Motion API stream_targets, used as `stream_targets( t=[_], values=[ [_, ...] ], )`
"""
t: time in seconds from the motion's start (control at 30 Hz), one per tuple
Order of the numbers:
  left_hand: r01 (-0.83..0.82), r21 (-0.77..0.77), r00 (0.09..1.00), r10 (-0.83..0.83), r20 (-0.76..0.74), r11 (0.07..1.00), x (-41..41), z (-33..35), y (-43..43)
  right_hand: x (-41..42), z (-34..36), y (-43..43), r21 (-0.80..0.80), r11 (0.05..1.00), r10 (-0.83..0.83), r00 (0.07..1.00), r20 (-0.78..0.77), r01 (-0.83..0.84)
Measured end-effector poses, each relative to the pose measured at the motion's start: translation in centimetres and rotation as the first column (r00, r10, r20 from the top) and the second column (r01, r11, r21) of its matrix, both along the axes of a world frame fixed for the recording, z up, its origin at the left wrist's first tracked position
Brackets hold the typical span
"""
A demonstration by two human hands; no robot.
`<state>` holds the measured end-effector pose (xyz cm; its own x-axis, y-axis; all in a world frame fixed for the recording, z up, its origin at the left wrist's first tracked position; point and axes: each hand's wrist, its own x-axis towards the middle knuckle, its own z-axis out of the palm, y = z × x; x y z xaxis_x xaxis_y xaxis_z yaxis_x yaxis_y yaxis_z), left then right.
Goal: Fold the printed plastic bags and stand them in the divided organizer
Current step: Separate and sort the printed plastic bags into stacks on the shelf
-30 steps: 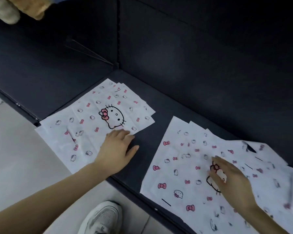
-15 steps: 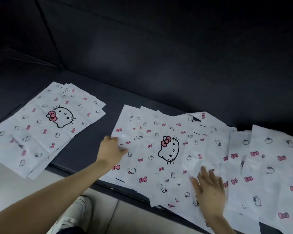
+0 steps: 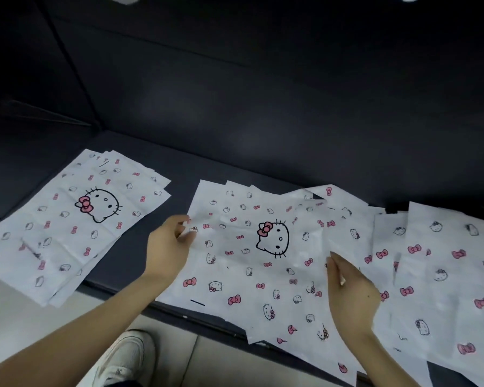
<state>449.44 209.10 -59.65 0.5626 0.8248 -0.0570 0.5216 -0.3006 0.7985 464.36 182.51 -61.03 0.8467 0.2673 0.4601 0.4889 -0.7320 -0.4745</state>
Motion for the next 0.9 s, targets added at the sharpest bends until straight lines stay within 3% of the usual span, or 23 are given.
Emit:
stream_targets(
  t=[0.23,0.3,0.43,0.53,0.63,0.73,0.8,0.9],
  values=[
    [-0.170,0.127,0.984,0.160,0.084,0.977,-7.0,3.4,3.9,-0.7,4.1,10.2,0.031,0.962,0.269,0.961,0.069,-0.272],
    [-0.232,0.192,0.972,0.218,0.092,0.954,-9.5,4.1,5.5,-1.3,4.5,14.1,0.058,0.950,0.309,0.951,-0.005,-0.308],
    [-0.304,0.304,0.952,0.298,0.067,0.903,-13.6,4.4,8.7,-3.4,4.3,21.9,0.243,0.920,0.373,0.877,-0.303,-0.307],
    [-0.319,0.406,0.941,0.336,0.029,0.856,-16.0,3.3,10.9,-5.5,2.6,27.1,0.292,0.909,0.397,0.835,-0.381,-0.299],
    [-0.255,0.553,0.941,0.334,-0.045,0.793,-17.7,1.7,11.7,-6.3,0.9,30.2,0.305,0.915,0.381,0.817,-0.434,-0.265],
    [-0.127,0.656,0.905,0.358,-0.231,0.744,-19.0,-0.9,12.8,-6.8,-1.2,33.4,0.251,0.927,0.369,0.806,-0.463,-0.280],
    [-0.061,0.663,0.869,0.366,-0.333,0.747,-18.8,-2.5,13.4,-7.0,-2.4,34.8,0.196,0.927,0.376,0.794,-0.479,-0.321],
    [0.163,0.588,0.876,0.158,-0.456,0.792,-17.1,-4.7,13.9,-6.4,-3.3,35.6,0.125,0.926,0.370,0.789,-0.490,-0.356]
  ],
)
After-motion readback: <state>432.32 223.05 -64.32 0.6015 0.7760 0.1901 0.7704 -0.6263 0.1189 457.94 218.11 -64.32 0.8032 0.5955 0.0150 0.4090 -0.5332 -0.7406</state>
